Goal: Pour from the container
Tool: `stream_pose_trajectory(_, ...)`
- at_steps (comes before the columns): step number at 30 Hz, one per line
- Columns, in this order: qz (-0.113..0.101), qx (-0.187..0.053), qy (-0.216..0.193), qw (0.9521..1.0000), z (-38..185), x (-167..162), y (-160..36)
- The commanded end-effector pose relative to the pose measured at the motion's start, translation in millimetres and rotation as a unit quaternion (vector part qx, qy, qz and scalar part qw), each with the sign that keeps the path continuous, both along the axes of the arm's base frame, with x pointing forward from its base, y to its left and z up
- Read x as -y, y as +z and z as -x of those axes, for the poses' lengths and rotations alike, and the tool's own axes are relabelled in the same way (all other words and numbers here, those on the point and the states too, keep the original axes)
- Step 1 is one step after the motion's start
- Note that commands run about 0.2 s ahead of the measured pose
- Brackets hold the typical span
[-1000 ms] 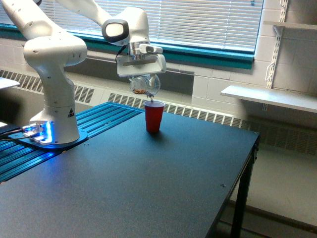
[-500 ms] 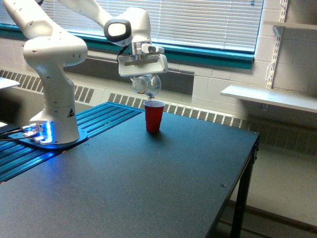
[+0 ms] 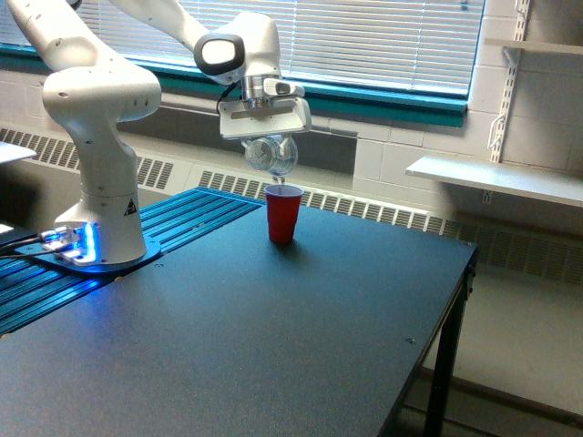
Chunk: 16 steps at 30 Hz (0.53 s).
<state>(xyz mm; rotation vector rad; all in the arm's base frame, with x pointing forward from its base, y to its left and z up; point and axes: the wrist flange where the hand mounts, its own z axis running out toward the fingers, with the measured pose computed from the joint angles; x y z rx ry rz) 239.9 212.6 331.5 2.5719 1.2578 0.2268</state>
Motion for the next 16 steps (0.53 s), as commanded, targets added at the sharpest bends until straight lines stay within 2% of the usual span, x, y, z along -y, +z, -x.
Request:
stream_pose_trajectory(1, 0.010, -0.008, 0.003, 0.9999, -0.2, 1.1, -3.1)
stream_pose_trajectory(7, 0.011, -0.009, 0.006, 0.9999, -0.1, -0.3, -2.2)
stream_pose_trajectory(16, -0.001, -0.009, 0.005, 0.9999, -0.8, 2.0, -0.8)
